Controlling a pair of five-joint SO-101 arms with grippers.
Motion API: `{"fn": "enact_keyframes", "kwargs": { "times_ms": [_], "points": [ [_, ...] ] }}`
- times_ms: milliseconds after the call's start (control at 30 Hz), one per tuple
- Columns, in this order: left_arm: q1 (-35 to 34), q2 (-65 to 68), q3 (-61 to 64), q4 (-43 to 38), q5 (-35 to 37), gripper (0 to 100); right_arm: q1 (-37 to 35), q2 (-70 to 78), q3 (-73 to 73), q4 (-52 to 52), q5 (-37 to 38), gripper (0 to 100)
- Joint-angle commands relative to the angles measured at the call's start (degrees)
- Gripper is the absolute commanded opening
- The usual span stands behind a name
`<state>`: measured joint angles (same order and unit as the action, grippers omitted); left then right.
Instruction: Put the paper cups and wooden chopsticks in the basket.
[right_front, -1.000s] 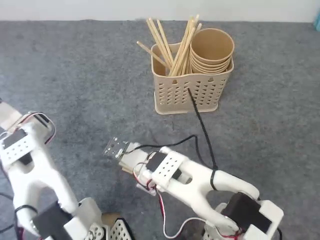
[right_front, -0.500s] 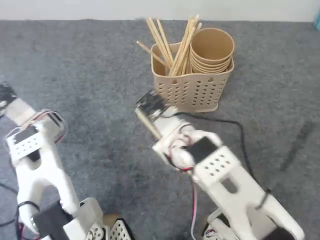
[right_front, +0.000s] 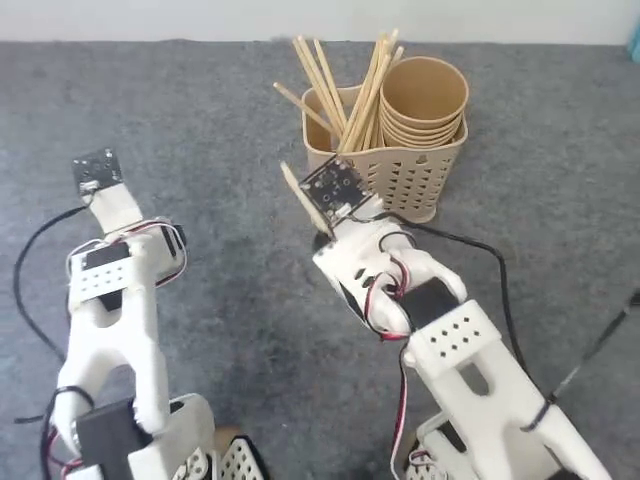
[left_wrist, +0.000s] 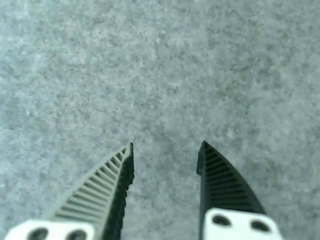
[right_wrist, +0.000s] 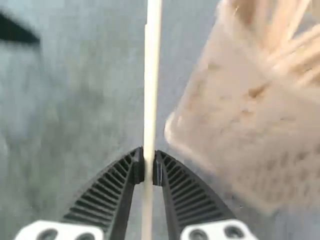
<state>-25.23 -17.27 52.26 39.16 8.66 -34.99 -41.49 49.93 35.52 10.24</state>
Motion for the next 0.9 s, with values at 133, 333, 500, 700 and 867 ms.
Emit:
{"fn": "enact_keyframes", "kwargs": {
  "times_ms": [133, 333, 500, 700, 867],
  "points": [
    [1.14, -0.7, -0.13, -1.67, -2.37, 20, 1.54, -9.19, -7.56, -14.37, -3.78, 0.9],
    [5.45, -6.33, 5.49, -4.48, -5.27, 19, 5.67, -9.27, -9.14, -31.43, -4.84, 0.9],
    [10.37, -22.59, 18.33, -10.73, -9.58, 16, 6.46, -7.16, -10.02, -41.1, -4.48, 0.9],
    [12.13, -41.05, 28.53, -10.99, -10.37, 16, 10.68, 2.33, -17.93, -43.74, -4.84, 0.9],
    [12.22, -51.08, 33.54, -10.81, -10.02, 15, 12.26, 12.35, -24.44, -43.74, -7.65, 0.9]
  ]
}}
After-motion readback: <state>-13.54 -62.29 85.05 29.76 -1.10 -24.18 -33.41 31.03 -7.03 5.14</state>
